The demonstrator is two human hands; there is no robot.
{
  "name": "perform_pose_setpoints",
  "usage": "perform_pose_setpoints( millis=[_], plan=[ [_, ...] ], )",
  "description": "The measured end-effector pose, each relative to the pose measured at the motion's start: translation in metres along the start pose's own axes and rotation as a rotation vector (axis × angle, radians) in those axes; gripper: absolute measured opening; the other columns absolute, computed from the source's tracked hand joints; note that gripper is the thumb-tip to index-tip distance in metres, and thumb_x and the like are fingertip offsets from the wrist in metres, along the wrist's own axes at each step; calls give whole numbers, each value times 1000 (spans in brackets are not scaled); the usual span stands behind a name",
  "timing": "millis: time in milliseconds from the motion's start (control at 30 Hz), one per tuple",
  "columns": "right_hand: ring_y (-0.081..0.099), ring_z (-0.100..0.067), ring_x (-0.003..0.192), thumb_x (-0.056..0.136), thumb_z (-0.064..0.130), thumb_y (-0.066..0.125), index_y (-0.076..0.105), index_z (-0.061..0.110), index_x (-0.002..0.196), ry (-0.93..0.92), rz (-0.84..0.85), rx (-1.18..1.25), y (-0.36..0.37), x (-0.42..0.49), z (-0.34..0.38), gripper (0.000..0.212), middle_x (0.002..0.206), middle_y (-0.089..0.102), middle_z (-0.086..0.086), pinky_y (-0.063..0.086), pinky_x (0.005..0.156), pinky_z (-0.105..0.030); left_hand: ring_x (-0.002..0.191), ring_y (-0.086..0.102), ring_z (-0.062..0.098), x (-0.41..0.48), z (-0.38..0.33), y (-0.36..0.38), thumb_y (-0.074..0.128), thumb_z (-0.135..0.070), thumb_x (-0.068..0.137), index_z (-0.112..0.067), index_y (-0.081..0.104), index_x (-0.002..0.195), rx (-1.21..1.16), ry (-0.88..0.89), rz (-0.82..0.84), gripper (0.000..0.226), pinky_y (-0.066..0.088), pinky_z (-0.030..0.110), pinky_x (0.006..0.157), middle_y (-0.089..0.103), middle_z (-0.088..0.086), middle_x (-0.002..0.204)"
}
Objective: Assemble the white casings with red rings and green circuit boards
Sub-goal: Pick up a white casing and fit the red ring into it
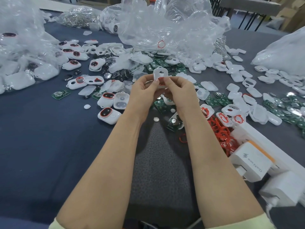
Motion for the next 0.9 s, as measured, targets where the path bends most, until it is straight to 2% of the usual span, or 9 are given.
perform_pose_setpoints(
  millis=[100, 233, 367, 467, 567, 633, 700, 800, 900],
  plan=[
    [63, -9, 73, 88, 23, 67, 64, 8, 99, -41, -9, -65, 2, -1, 1, 19, 89, 69, -6, 49, 59, -14, 66, 69, 5, -1, 0, 2, 49, 0, 97, -10, 57, 95, 14, 10, -1, 12, 54, 16, 66, 72, -3, 71],
    [59, -6, 64, 87, 23, 69, 62, 9, 92, -30, -22, -19, 0, -2, 1, 17, 80, 65, -2, 44, 54, -13, 68, 69, 6, -2, -1, 3, 49, -2, 98, -11, 58, 94, 52, 17, 2, 14, 54, 17, 67, 71, -1, 74],
    [58, -6, 63, 88, 27, 67, 62, 10, 92, -5, 10, 12, 0, -2, 1, 18, 80, 65, -2, 45, 55, -15, 69, 69, 6, 0, 0, 2, 50, -3, 97, -12, 58, 94, 72, 9, -11, 14, 55, 18, 69, 72, -3, 72],
    [55, -8, 61, 90, 30, 65, 58, 14, 84, -1, -4, 1, 0, -1, 1, 19, 80, 63, -5, 43, 56, -20, 73, 70, 8, 0, 1, 2, 50, -4, 97, -12, 59, 97, 84, -4, 6, 11, 56, 19, 72, 72, -2, 73],
    [59, -13, 72, 91, 29, 64, 58, 17, 83, -16, -29, -50, 3, 0, 1, 16, 87, 66, -6, 46, 64, -25, 75, 69, 9, -2, 0, 3, 51, -5, 97, -15, 58, 95, 134, 28, -14, 13, 56, 22, 75, 71, -2, 76],
    [61, -13, 84, 93, 28, 61, 63, 18, 92, -69, -13, -123, 11, 0, 4, 10, 96, 68, -3, 49, 74, -27, 84, 66, 12, -1, -2, 2, 52, -6, 97, -19, 56, 91, 215, 122, -105, 14, 55, 27, 82, 67, -1, 87],
    [58, -9, 92, 95, 24, 57, 66, 14, 110, -155, -7, -274, 23, 0, 8, 20, 105, 66, 0, 47, 84, -24, 87, 60, 10, 0, -9, -5, 52, -11, 98, -20, 52, 90, 288, 233, -308, 12, 53, 29, 88, 60, -6, 90],
    [59, -11, 100, 95, 11, 53, 66, 8, 117, -301, 10, -485, 51, 2, 15, 26, 116, 67, -4, 40, 85, -15, 81, 54, 10, 4, -22, -22, 50, -19, 99, -14, 49, 93, 241, 323, -685, 8, 45, 11, 75, 55, -8, 86],
    [60, -23, 107, 93, 9, 50, 70, 11, 112, -351, 172, -680, 87, 9, 15, 27, 114, 69, -9, 42, 91, -28, 73, 53, 5, 3, -31, -31, 51, -17, 98, -9, 48, 94, 95, 387, -838, 9, 41, 6, 64, 53, -7, 81]
  ],
)
Point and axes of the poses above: each hand's wrist, its own x-axis towards the middle knuckle, its own y-axis out of the palm, z = x × y, the point moved 1 cm from there along x, towards the middle knuckle
